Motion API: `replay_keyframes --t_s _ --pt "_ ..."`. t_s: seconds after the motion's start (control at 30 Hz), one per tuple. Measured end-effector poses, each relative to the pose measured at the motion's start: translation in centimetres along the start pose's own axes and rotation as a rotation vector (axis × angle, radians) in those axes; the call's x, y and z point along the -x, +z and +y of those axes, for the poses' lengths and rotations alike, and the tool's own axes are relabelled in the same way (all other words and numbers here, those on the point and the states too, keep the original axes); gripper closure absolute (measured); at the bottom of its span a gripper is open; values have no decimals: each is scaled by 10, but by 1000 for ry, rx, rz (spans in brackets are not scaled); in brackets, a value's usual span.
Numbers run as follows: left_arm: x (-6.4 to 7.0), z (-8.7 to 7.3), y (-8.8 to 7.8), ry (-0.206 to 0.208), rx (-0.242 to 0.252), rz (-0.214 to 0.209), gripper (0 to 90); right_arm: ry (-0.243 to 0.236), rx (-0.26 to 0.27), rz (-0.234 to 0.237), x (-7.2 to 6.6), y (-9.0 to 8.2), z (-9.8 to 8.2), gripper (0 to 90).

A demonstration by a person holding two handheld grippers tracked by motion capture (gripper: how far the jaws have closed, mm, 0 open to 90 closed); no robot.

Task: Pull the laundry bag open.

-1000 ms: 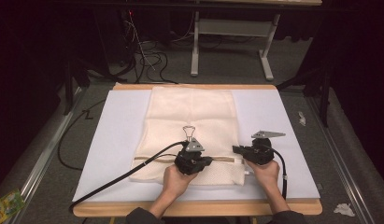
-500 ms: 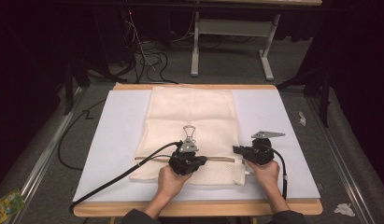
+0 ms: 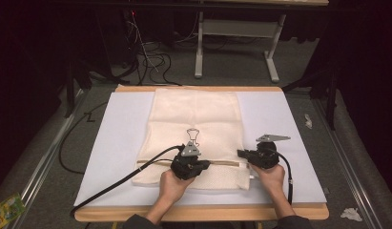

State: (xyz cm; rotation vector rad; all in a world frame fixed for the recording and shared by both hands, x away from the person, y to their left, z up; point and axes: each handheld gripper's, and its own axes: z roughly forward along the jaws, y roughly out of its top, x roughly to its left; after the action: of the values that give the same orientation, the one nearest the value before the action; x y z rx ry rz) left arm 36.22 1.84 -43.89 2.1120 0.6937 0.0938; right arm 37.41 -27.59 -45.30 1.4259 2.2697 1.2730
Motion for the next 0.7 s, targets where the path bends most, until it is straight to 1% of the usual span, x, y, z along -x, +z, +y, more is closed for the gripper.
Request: replay_keyframes --t_s 0.1,0.17,0.23,0.3,0.63,0.7 --pt "0 -1 -1 4 -5 0 871 -1 -3 1 0 1 0 875" --pt "0 -2 -2 11 -8 15 871 -5 0 -3 0 1 0 875" --pt "-1 -2 -4 3 -6 15 872 -2 -5 -2 1 1 0 875" --pt "-2 -2 -6 9 -6 19 872 -2 -3 -3 1 0 0 875" --pt "-8 -6 -13 -15 5 21 872 -2 -2 -6 1 0 0 875" --pt "-9 -6 -15 -14 5 18 871 -2 -4 -8 1 0 0 875"
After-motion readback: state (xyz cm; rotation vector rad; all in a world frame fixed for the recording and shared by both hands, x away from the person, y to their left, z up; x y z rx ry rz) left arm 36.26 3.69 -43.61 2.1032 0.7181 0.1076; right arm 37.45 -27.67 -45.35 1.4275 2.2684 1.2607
